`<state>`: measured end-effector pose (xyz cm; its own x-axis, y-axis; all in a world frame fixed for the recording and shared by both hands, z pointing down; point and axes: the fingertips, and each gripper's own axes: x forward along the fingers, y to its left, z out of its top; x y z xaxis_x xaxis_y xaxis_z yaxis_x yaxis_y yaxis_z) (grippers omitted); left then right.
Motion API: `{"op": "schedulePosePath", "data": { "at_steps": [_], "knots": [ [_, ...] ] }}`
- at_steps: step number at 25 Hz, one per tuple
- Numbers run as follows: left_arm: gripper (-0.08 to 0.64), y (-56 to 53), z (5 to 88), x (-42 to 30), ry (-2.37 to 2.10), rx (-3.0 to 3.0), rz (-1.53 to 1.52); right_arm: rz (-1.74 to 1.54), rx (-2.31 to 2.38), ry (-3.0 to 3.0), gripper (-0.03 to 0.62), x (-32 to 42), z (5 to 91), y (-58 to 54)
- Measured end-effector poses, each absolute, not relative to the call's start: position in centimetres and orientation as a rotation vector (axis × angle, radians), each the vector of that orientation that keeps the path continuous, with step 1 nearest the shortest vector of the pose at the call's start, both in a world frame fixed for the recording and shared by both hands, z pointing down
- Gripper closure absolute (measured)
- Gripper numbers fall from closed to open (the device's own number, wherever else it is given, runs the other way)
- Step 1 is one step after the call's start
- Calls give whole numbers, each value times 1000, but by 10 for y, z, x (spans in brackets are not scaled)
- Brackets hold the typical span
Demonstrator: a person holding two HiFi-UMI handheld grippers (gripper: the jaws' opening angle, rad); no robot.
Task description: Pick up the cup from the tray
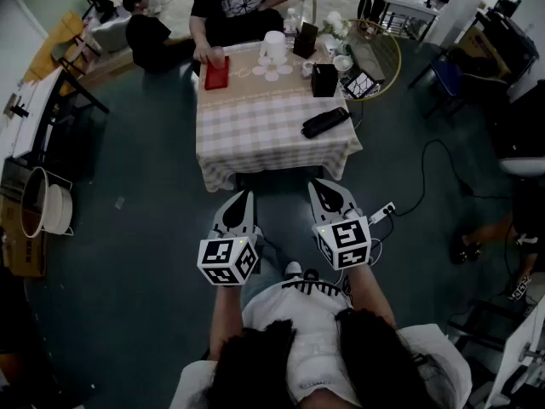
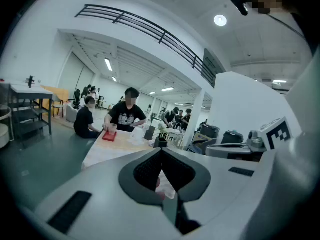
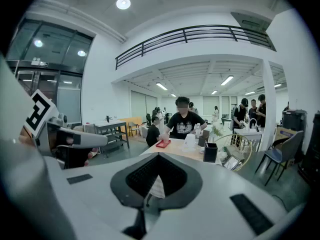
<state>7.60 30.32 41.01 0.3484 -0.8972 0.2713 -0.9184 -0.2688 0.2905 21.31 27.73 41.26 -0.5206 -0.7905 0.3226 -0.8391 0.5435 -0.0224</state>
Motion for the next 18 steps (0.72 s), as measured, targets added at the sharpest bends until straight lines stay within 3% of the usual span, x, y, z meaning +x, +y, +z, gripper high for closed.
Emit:
{"op": "schedulePosePath", "data": {
  "at_steps": [18],
  "knots": [
    [552, 299, 421, 76, -1601, 2187, 60, 247, 1349, -2527, 584, 206, 411, 275]
  ]
}}
